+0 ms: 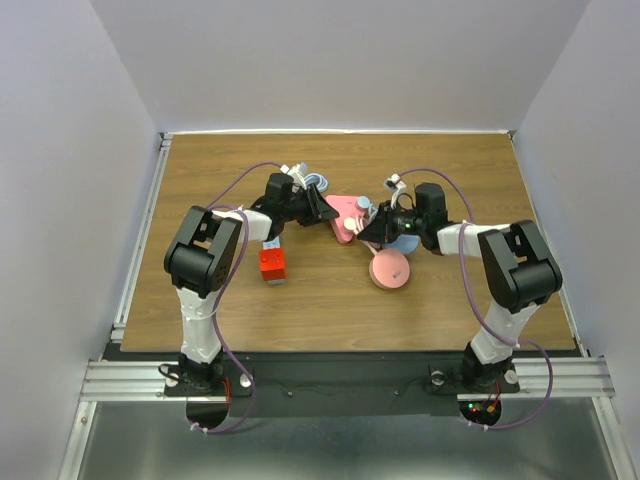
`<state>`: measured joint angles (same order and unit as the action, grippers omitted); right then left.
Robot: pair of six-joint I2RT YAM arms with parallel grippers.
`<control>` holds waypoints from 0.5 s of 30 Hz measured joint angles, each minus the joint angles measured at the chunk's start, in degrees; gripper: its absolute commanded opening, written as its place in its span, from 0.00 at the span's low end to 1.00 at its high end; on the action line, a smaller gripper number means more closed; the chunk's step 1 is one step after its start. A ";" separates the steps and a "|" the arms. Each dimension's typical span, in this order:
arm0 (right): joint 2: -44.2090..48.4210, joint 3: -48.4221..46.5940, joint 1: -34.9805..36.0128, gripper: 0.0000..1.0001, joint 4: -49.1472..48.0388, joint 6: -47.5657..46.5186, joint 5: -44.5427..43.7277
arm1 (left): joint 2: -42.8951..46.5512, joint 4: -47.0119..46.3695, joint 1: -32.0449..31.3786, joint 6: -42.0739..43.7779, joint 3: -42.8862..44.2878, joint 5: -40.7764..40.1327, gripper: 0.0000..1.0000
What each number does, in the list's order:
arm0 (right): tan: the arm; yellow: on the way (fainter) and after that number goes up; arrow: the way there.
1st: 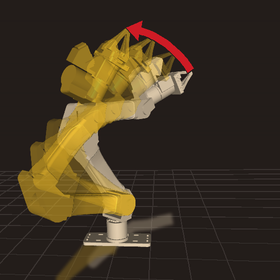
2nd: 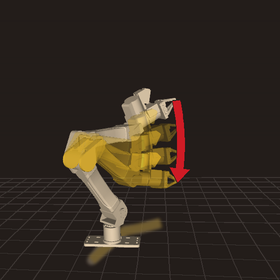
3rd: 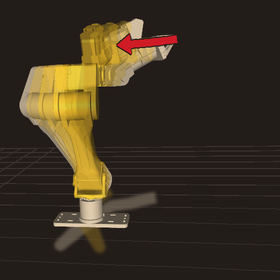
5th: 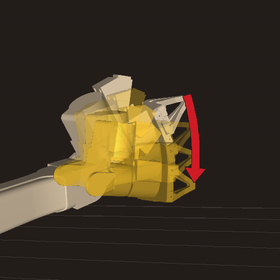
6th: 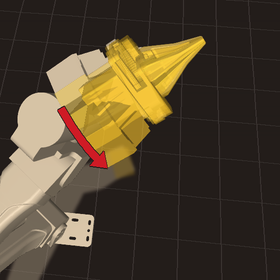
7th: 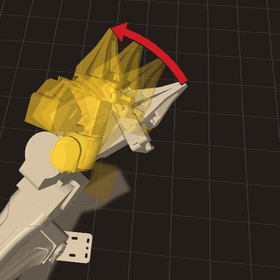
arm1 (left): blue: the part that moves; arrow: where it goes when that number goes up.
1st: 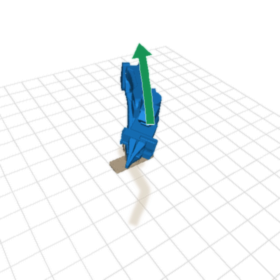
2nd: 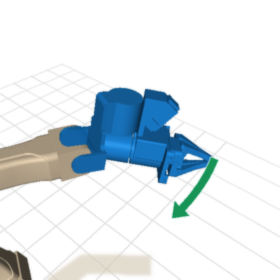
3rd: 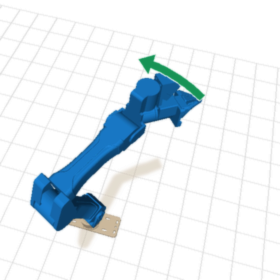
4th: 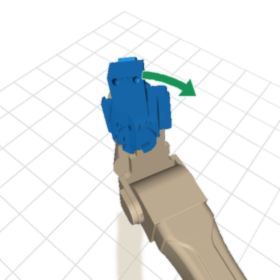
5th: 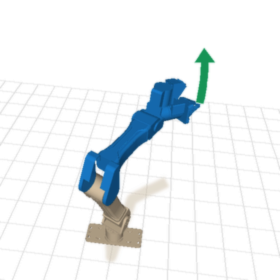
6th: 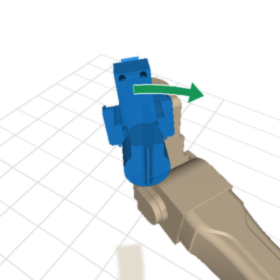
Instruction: Insert the plug
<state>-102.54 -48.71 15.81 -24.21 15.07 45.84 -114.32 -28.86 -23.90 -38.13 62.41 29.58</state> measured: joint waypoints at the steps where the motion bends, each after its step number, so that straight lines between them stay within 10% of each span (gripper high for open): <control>1: -0.11 -0.13 0.00 0.01 0.22 -0.07 0.04 | 0.00 0.02 0.00 0.00 0.00 0.00 0.00; 15: -2.23 -2.19 0.00 0.00 1.90 -0.55 0.46 | -0.31 0.17 0.15 0.07 0.46 0.00 0.00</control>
<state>-104.77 -50.89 15.81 -22.31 14.52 46.30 -114.63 -28.69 -23.75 -38.06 62.87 29.58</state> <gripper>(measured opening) 0.241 0.455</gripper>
